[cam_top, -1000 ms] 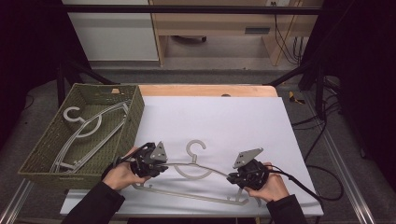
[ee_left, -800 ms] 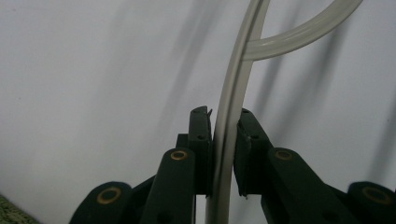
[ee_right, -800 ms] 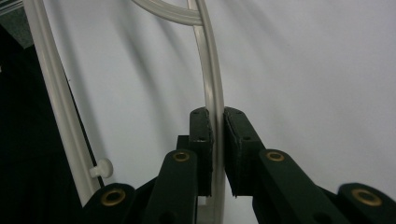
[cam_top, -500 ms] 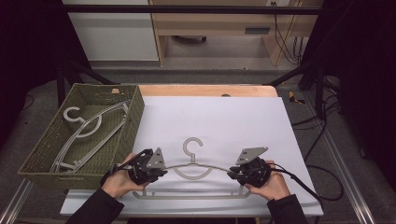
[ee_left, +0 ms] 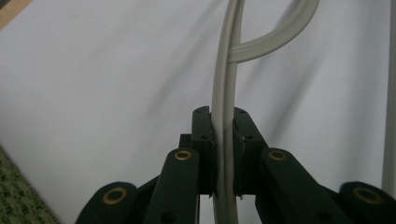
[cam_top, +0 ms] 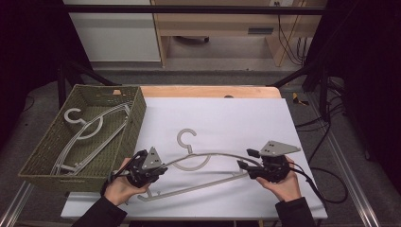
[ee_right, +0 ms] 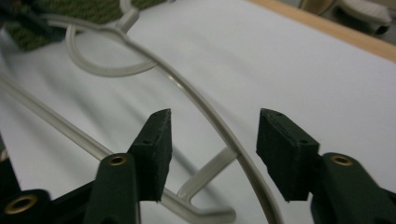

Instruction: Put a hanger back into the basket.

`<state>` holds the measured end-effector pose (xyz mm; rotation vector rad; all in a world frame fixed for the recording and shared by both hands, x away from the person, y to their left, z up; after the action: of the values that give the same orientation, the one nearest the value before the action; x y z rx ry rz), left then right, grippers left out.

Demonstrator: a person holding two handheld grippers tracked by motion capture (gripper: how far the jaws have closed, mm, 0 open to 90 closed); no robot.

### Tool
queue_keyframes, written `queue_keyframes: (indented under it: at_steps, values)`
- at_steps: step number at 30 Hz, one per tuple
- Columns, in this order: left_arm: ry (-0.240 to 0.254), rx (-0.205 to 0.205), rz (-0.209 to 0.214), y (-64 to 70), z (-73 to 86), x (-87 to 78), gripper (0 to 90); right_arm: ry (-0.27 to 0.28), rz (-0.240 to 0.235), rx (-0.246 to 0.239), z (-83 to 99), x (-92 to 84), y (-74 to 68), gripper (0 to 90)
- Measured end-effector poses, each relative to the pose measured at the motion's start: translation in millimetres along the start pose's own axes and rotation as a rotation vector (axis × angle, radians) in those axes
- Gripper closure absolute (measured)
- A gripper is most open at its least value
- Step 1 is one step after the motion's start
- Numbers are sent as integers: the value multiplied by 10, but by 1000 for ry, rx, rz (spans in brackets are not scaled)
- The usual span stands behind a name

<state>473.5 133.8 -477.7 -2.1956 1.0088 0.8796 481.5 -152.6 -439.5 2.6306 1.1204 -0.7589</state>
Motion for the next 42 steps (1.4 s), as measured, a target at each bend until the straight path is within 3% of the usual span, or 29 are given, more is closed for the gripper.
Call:
queue_keyframes:
  at_steps: [4,9,11,13,17,24,25,31,42]
  values:
    - [30,-76,-42,-47,4,-9,817,69,50,44,-38,-105,150,319]
    - [47,-113,-74,-105,13,-73,817,135,84,135,-27,-212,293,171]
    - [66,-132,-90,-140,-3,-117,817,151,95,157,-17,-248,334,127]
    - [65,-123,-102,-190,-4,-175,817,171,105,168,-5,-304,369,114]
    - [103,-152,-128,-272,-54,-271,817,163,110,192,30,-352,383,64]
    - [191,-181,-170,-441,-216,-508,817,144,133,182,57,-333,402,41]
    - [189,-170,-173,-473,-217,-546,817,146,136,182,54,-333,406,41]
    - [218,-213,-209,-735,-241,-749,817,148,157,191,55,-360,441,27]
    - [237,-243,-279,-1189,-189,-1108,817,153,168,192,60,-368,469,24]
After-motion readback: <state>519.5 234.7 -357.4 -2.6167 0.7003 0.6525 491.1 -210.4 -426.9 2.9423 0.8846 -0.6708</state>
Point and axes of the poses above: each handheld gripper's, and its own axes: x roughly forward along the jaws, z roughly out of its underside, y roughly to its right, the point moved 10 cm from there along x, roughly forward along the jaws, and after that the axes turned 2 degrees about -z, right-handed, at the moved point
